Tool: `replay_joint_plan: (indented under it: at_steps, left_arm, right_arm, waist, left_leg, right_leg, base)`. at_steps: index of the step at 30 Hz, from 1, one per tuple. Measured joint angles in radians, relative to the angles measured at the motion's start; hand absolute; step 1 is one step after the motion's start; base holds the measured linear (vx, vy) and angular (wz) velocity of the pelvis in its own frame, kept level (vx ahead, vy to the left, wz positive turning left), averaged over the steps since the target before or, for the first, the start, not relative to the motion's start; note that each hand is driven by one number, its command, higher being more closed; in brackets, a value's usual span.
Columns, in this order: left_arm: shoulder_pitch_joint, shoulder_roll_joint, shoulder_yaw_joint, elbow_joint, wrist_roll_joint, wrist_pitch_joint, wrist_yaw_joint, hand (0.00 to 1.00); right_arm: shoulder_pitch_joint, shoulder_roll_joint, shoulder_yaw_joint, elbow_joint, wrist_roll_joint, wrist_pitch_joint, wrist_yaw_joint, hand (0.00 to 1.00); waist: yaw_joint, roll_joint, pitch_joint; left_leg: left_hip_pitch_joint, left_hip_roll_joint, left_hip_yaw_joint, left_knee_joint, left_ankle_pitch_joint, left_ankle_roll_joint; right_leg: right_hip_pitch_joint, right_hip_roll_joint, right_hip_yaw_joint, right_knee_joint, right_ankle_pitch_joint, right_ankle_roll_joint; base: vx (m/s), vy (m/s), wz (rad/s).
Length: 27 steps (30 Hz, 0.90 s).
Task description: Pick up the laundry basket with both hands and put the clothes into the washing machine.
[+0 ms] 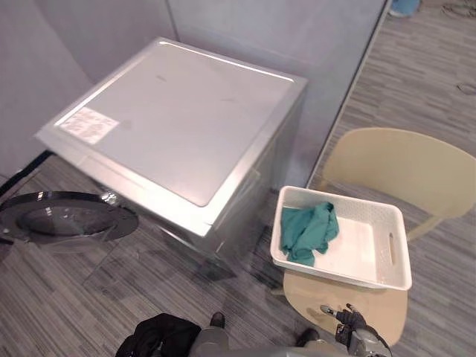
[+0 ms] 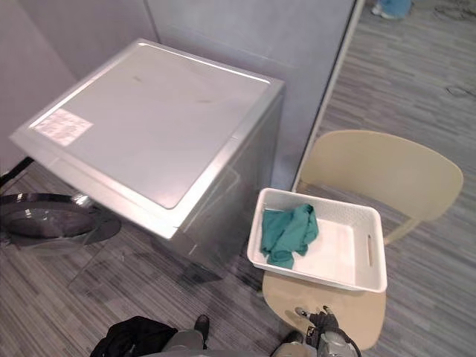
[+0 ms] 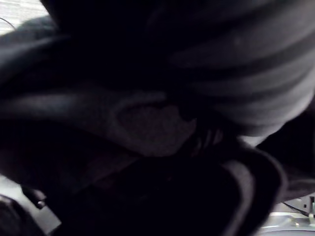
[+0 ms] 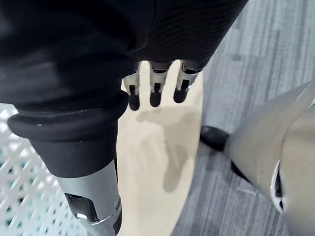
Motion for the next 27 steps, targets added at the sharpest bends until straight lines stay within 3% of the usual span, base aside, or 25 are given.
replay_joint_plan:
  at_steps: [4,7,14,15,16,17,18,19,20,21,22,25,26,27]
  left_arm:
    - [0.014,0.009,-0.075,-0.022,0.002,-0.01,-0.02,1.0]
    - [0.035,0.024,-0.09,-0.016,0.035,-0.012,-0.022,1.0]
    - [0.064,0.039,-0.097,0.014,0.144,-0.002,-0.042,1.0]
    - [0.072,0.05,-0.099,0.016,0.157,0.0,-0.044,1.0]
    - [0.071,0.051,-0.1,0.022,0.161,0.001,-0.051,1.0]
    - [0.071,0.051,-0.098,0.026,0.161,-0.001,-0.056,1.0]
    - [0.073,0.066,-0.097,0.027,0.159,0.0,-0.061,1.0]
    - [0.075,0.077,-0.095,0.023,0.159,-0.001,-0.061,1.0]
    - [0.087,0.103,-0.062,0.009,0.159,0.0,-0.063,1.0]
    - [0.083,0.1,-0.047,0.017,0.16,0.005,-0.06,1.0]
    - [0.083,0.091,-0.035,0.016,0.16,0.013,-0.061,1.0]
    - [0.085,0.066,-0.011,0.027,0.161,0.025,-0.06,1.0]
    - [0.085,0.059,-0.013,0.055,0.161,0.027,-0.06,1.0]
    - [0.085,0.056,-0.014,0.058,0.159,0.028,-0.06,1.0]
  right_arm:
    - [-0.008,-0.014,0.02,-0.004,-0.003,0.0,0.0,0.0]
    - [0.0,-0.012,0.039,-0.003,-0.031,0.003,0.006,0.0]
    - [0.08,-0.007,0.051,-0.001,-0.106,0.016,0.042,0.0]
    - [0.091,-0.005,0.051,-0.003,-0.121,0.016,0.043,0.0]
    - [0.1,-0.005,0.046,-0.006,-0.119,0.015,0.046,0.0]
    - [0.102,-0.004,0.047,-0.007,-0.118,0.016,0.045,0.0]
    - [0.121,0.006,0.054,-0.007,-0.118,0.017,0.044,0.0]
    - [0.134,0.018,0.054,-0.008,-0.116,0.015,0.046,0.0]
    - [0.152,0.051,0.054,-0.008,-0.117,0.016,0.046,0.0]
    - [0.15,0.055,0.052,-0.008,-0.116,0.016,0.046,0.0]
    - [0.147,0.062,0.047,-0.013,-0.108,0.013,0.048,0.0]
    - [0.153,0.063,-0.006,-0.01,-0.052,0.012,0.06,0.0]
    - [0.155,0.058,-0.02,-0.007,-0.031,0.011,0.06,0.0]
    - [0.154,0.054,-0.021,-0.006,-0.029,0.01,0.06,0.0]
  waist:
    - [0.003,0.012,-0.004]
    - [0.004,-0.003,0.002]
    - [0.001,-0.018,0.003]
    - [-0.003,-0.031,-0.001]
    - [-0.002,-0.013,-0.005]
    - [-0.004,-0.014,-0.004]
    - [-0.009,-0.031,-0.004]
    - [-0.01,-0.053,-0.009]
    - [0.004,-0.122,-0.028]
    - [0.003,-0.123,-0.027]
    - [-0.001,-0.126,-0.03]
    - [0.001,-0.105,-0.041]
    - [0.0,-0.078,-0.05]
    - [0.0,-0.078,-0.053]
  left_leg:
    - [0.047,-0.051,-0.011,-0.073,0.0,0.001]
    - [0.079,-0.101,0.011,-0.097,0.007,0.022]
    - [0.123,-0.148,0.034,-0.175,0.024,0.058]
    - [0.124,-0.152,0.034,-0.167,0.023,0.069]
    - [0.122,-0.137,0.029,-0.161,0.032,0.089]
    - [0.118,-0.13,0.027,-0.156,0.037,0.096]
    - [0.114,-0.124,0.014,-0.142,0.037,0.096]
    - [0.113,-0.128,0.005,-0.137,0.037,0.096]
    - [0.102,-0.159,-0.001,-0.13,0.037,0.094]
    - [0.095,-0.16,-0.001,-0.116,0.041,0.088]
    - [0.084,-0.156,-0.007,-0.103,0.04,0.089]
    - [0.095,-0.131,-0.024,-0.11,0.055,0.068]
    - [0.105,-0.116,-0.025,-0.126,0.056,0.068]
    - [0.112,-0.11,-0.025,-0.13,0.061,0.065]
  right_leg:
    - [0.006,-0.065,0.002,0.052,0.01,0.016]
    - [-0.01,-0.117,0.065,0.07,0.013,0.022]
    - [-0.021,-0.123,0.193,0.016,0.01,0.026]
    - [-0.024,-0.114,0.23,0.017,-0.004,0.006]
    - [-0.033,-0.078,0.292,0.051,-0.039,-0.022]
    - [-0.057,-0.062,0.341,0.127,-0.064,-0.028]
    - [-0.081,-0.015,0.414,0.302,-0.115,-0.023]
    - [-0.074,0.006,0.422,0.344,-0.139,-0.027]
    - [-0.046,0.014,0.417,0.305,-0.244,-0.024]
    - [-0.043,0.017,0.417,0.301,-0.267,0.003]
    - [-0.042,0.034,0.411,0.29,-0.274,0.0]
    - [-0.014,0.074,0.414,0.251,-0.275,0.001]
    - [0.007,0.096,0.422,0.21,-0.274,0.002]
    - [0.018,0.106,0.425,0.193,-0.265,0.0]
  base:
    - [-0.16,0.136,0.29]
    - [-0.24,0.147,-0.16]
    - [-0.15,0.06,-0.12]
    - [-0.14,0.009,0.02]
    - [-0.15,-0.015,0.14]
    - [-0.09,-0.035,0.42]
    - [-0.06,-0.102,0.51]
    - [-0.02,-0.172,0.58]
    - [0.0,-0.187,0.32]
    - [-0.03,-0.13,0.25]
    - [-0.01,-0.095,0.17]
    - [0.01,-0.056,0.11]
    - [0.05,-0.029,0.0]
    - [0.07,-0.004,-0.07]
